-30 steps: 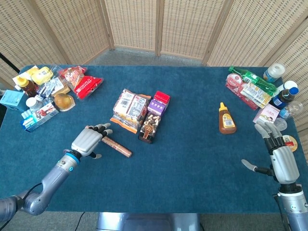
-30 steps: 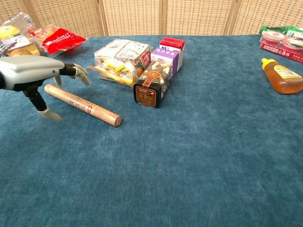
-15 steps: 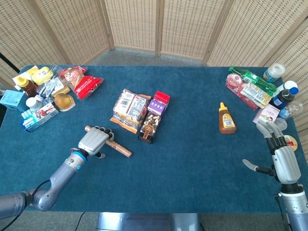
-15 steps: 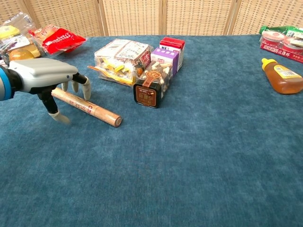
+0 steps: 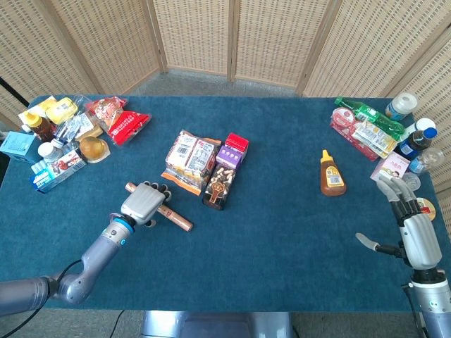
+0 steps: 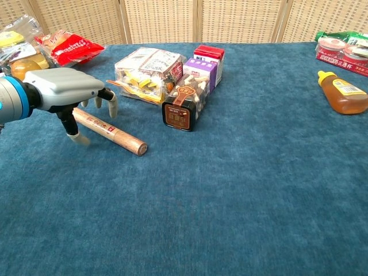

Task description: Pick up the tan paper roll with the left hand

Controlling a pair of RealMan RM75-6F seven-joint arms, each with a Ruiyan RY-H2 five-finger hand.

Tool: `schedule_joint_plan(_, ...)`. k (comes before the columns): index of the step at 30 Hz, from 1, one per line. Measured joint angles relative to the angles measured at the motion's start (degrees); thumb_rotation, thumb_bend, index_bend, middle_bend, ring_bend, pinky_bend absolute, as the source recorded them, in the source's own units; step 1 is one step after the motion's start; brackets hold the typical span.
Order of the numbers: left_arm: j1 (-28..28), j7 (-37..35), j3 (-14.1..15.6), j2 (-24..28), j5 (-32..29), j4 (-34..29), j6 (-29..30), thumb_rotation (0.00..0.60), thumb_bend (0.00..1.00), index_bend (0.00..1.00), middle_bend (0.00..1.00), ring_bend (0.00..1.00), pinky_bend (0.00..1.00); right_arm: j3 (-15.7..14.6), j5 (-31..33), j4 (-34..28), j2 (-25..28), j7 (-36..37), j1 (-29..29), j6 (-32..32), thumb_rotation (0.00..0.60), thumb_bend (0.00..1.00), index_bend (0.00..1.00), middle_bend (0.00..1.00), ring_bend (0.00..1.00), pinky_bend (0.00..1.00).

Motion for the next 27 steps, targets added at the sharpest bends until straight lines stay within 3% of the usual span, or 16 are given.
schedule_joint_plan(9, -1.20, 2.36, 1.65, -2.45, -0.15, 2.95, 0.34, 0.600, 0.32, 0.35, 0.30, 0.32, 0.41, 0.05, 0.04, -0.21, 0.23, 0.43, -0.11, 0.18, 0.600, 0.00, 0.04, 0.00, 0.00, 0.00)
schedule_joint_plan(10, -1.31, 2.45, 1.76, -2.69, -0.11, 3.18, 0.34, 0.600, 0.32, 0.38, 0.34, 0.35, 0.45, 0.06, 0.06, -0.22, 0.26, 0.57, -0.11, 0.17, 0.600, 0.00, 0.04, 0.00, 0.00, 0.00)
schedule_joint_plan(14, -1.45, 2.25, 2.02, -3.18, 1.12, 3.61, 0.79, 0.600, 0.32, 0.69, 0.67, 0.67, 0.75, 0.09, 0.13, -0.26, 0.38, 1.05, -0.12, 0.16, 0.600, 0.00, 0.04, 0.00, 0.00, 0.00)
schedule_joint_plan(17, -1.31, 1.75, 2.32, -3.30, 2.60, 3.70, 1.60, 0.600, 0.32, 0.77, 0.76, 0.77, 0.85, 0.12, 0.12, -0.21, 0.42, 1.27, -0.12, 0.20, 0.600, 0.00, 0.04, 0.00, 0.00, 0.00)
schedule_joint_plan(27, -0.62, 1.84, 2.44, -0.14, 3.65, 1.05, 3.95, 0.600, 0.32, 0.78, 0.79, 0.80, 0.87, 0.13, 0.11, -0.22, 0.42, 1.19, -0.13, 0.18, 0.600, 0.00, 0.04, 0.00, 0.00, 0.00)
